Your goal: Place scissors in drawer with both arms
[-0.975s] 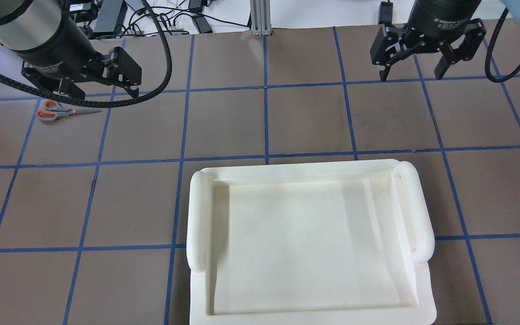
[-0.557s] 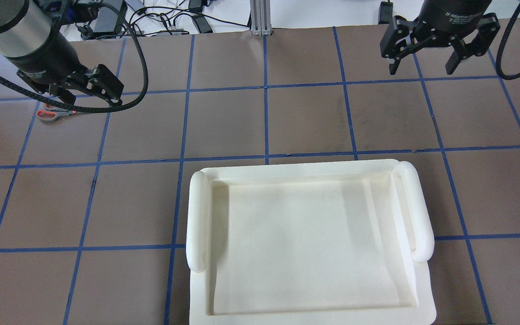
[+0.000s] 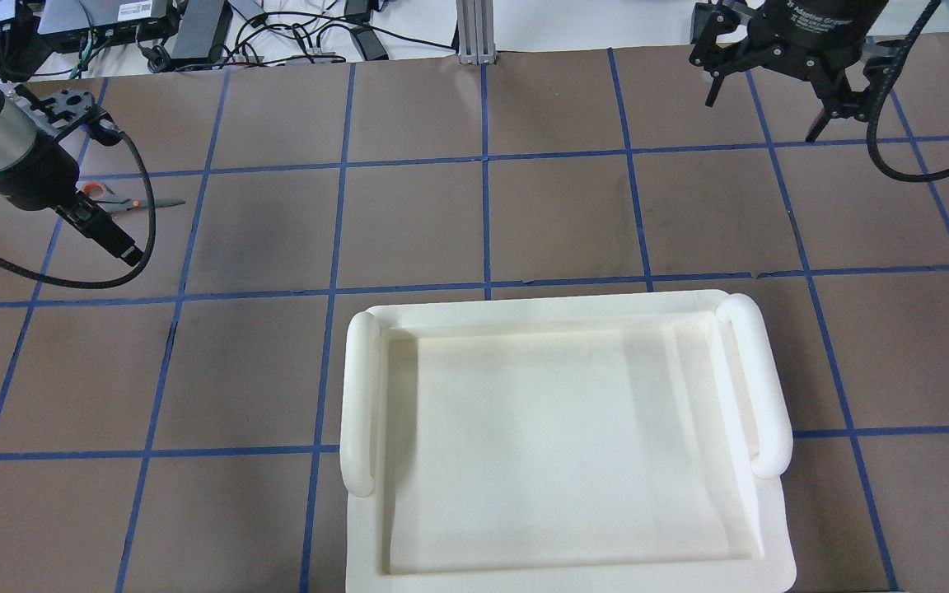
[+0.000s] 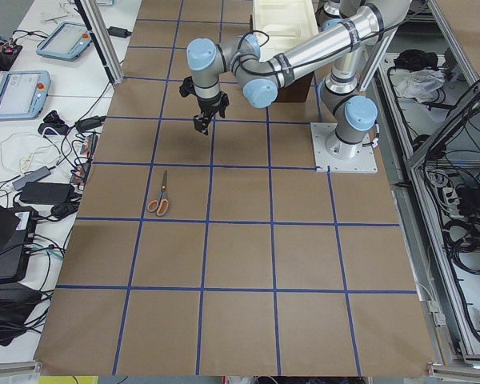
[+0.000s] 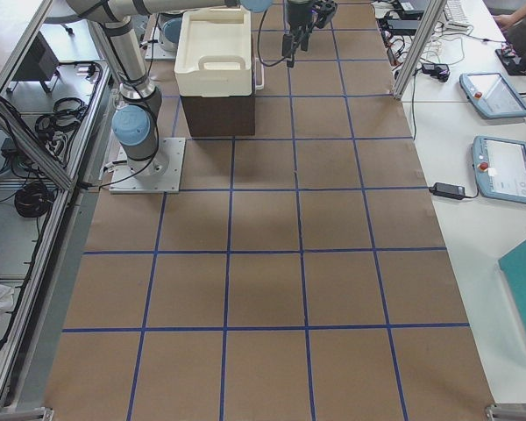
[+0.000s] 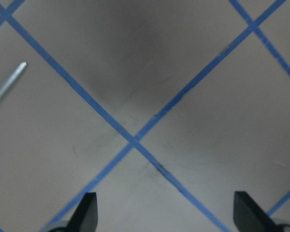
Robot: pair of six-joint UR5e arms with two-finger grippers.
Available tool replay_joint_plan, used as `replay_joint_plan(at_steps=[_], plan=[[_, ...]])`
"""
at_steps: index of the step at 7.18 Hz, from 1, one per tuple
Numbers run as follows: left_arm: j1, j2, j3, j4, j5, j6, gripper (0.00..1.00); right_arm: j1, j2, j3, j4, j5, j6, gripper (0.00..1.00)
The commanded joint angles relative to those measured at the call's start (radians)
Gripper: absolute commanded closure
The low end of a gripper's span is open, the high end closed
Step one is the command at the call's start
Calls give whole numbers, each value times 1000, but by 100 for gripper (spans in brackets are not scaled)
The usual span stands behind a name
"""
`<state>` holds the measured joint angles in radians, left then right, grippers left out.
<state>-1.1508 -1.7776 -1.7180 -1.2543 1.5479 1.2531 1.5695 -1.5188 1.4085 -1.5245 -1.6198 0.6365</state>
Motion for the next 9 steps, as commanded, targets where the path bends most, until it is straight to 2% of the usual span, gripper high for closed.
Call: replay_joint_plan(at_steps=[1,4,6,9], plan=[[22,-171,44,254,6,440,0,76,22,0,-25,6,260,0],[45,-379,280,257,-6,777,0,209,97,0,-46,-2,530,0],[91,-466,325,279,-25,866,0,270,169,0,-46,12,697,0],[99,-531,360,277,-14,913,2,287,235,0,-34,104,849,0]])
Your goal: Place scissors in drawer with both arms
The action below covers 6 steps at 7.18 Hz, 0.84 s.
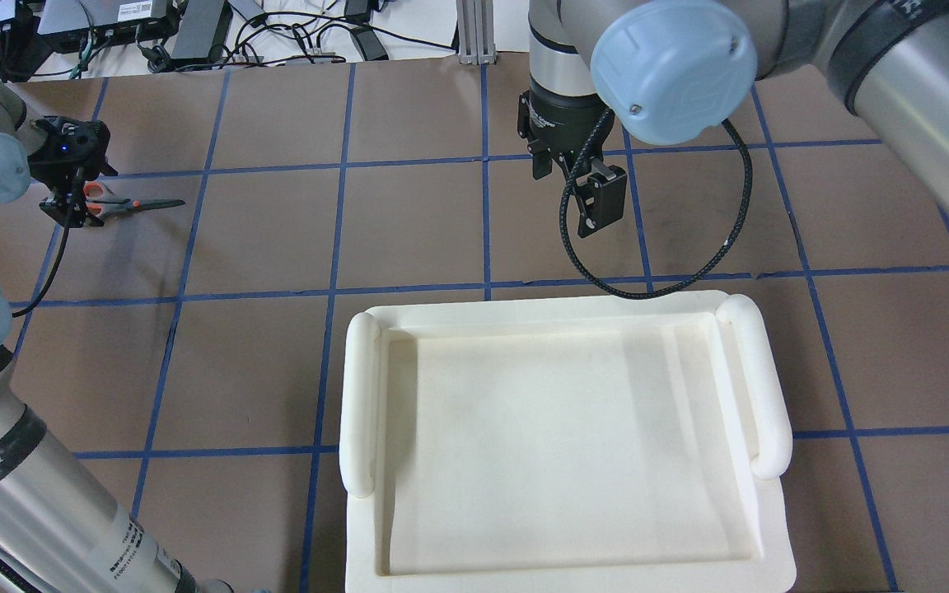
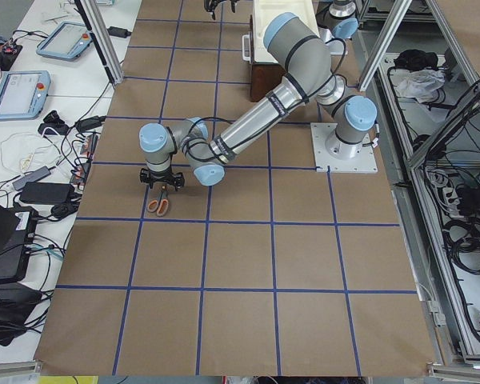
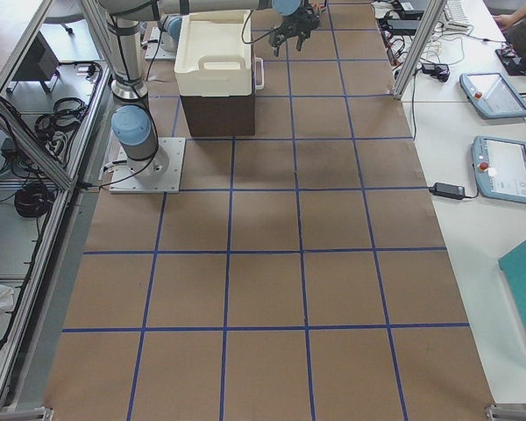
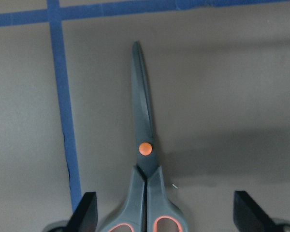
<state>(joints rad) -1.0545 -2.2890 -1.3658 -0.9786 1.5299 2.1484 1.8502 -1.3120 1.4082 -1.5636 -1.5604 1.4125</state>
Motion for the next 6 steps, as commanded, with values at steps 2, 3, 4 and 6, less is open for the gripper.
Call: replay_joint_plan(at_steps=[2,3,4,6], plan=[[2,-38,16,2,7,44,5,41,72,2,7,66,140,0],[2,-41,23,2,6,42,5,44,82,3,13,66,140,0],[2,-47,28,0,4,33,5,44,85,35,8,75,141,0],[2,-53,27,1,7,27,17,43,91,75,7,85,135,0]])
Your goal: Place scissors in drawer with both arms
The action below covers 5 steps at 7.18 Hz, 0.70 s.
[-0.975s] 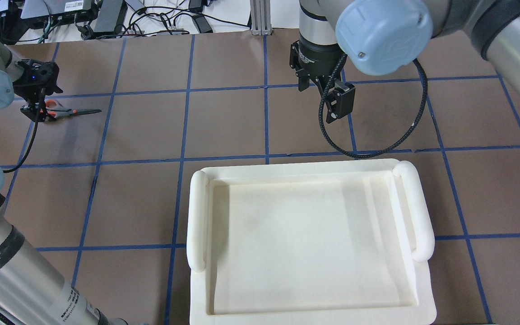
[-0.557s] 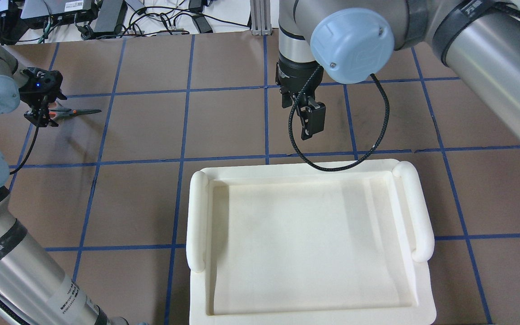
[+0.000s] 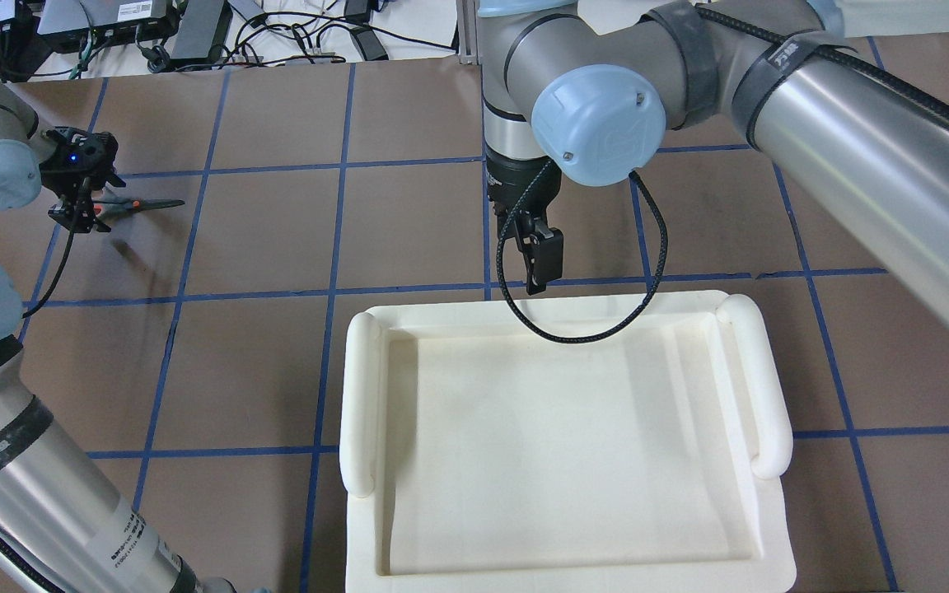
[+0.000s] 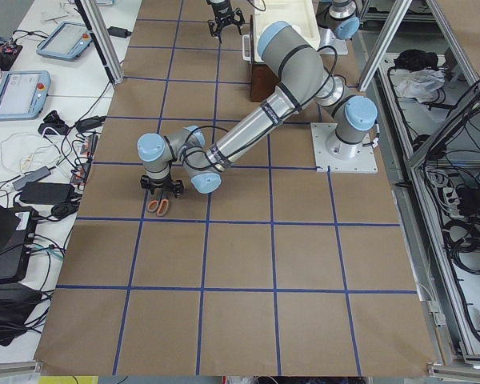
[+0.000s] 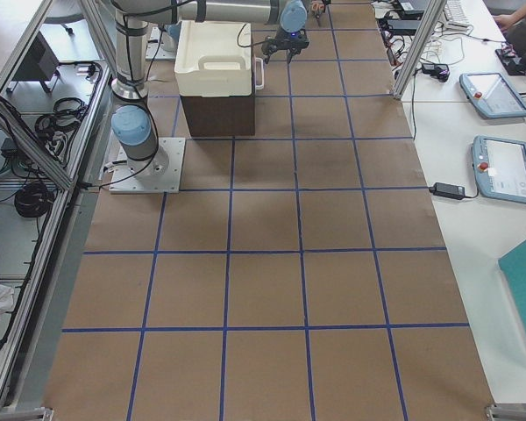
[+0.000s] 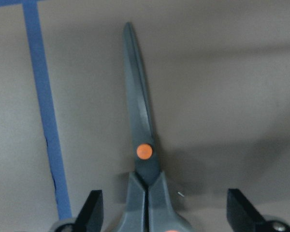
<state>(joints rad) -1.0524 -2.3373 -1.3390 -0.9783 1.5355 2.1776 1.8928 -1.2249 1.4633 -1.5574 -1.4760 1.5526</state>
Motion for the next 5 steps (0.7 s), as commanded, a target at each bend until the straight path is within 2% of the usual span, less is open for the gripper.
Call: replay_joint_plan(at_steps=[1,2,3,4,5], plan=[[0,-10,0,1,0,-2,18,-1,7,20,-1,-4,-5,0],[0,-10,0,1,0,-4,18,-1,12,20,-3,0,-5,0],[0,-10,0,1,0,-5,26,-1,21,20,-3,2,-5,0],[0,-8,0,1,-2,-4,51,-1,27,22,-1,5,-3,0],[0,-8,-2,3,-5,-1,69,-1,36,23,-1,8,0,0]])
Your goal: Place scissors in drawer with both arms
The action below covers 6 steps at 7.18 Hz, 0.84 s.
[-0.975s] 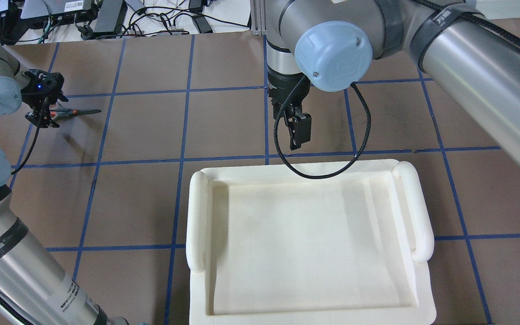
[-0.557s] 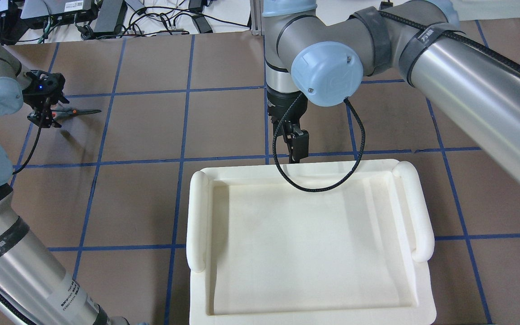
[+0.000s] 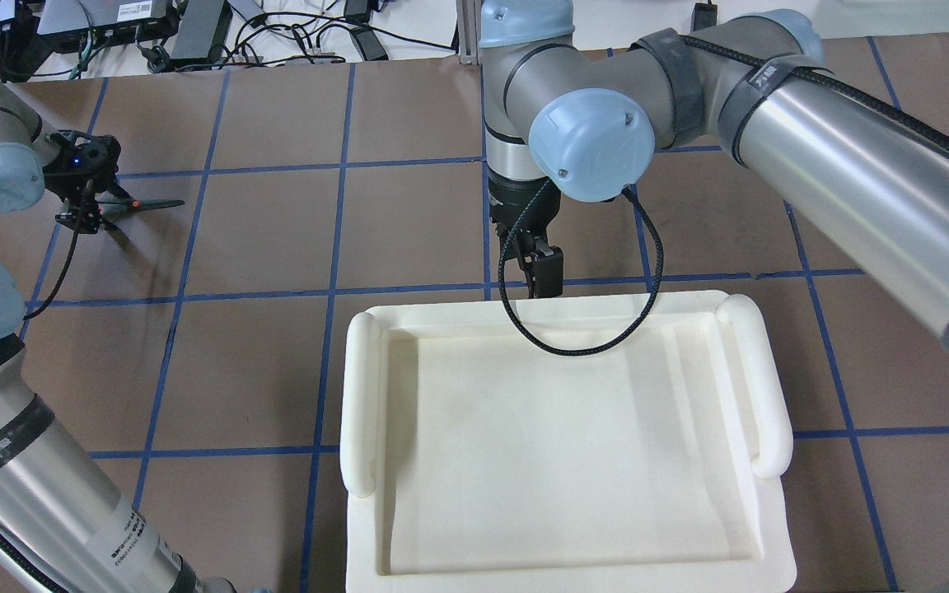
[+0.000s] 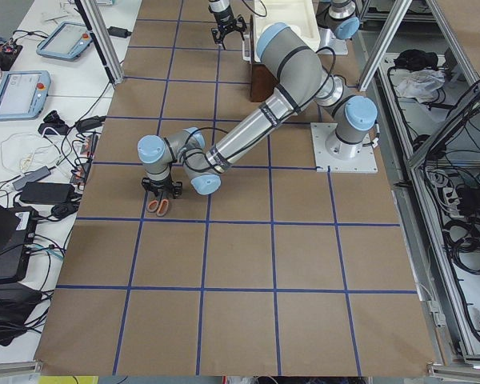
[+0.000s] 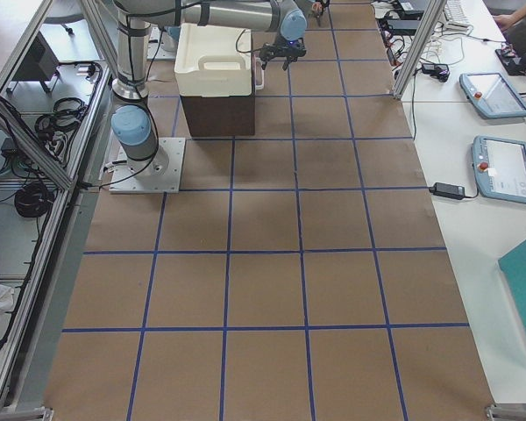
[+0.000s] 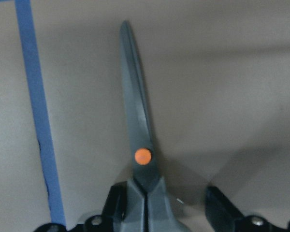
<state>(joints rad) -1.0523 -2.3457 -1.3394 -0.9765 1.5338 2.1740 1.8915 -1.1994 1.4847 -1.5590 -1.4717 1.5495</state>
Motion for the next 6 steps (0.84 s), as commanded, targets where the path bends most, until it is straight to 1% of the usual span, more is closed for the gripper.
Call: replay_joint_plan(at_steps=[1,2,4,5,6], plan=[[0,0,-6,2,-3,1,89,1,12,2,5,2,4,0],[0,6,-6,1,-4,0,99,0,14,3,7,1,4,0],[-17,64,-15,-10,-7,-26,100,0,15,5,25,-2,4,0],[-17,110,-30,-37,-9,-43,100,1,15,5,27,-2,6,0],[-18,155,-71,-50,-23,-68,100,0,20,5,33,1,9,0]])
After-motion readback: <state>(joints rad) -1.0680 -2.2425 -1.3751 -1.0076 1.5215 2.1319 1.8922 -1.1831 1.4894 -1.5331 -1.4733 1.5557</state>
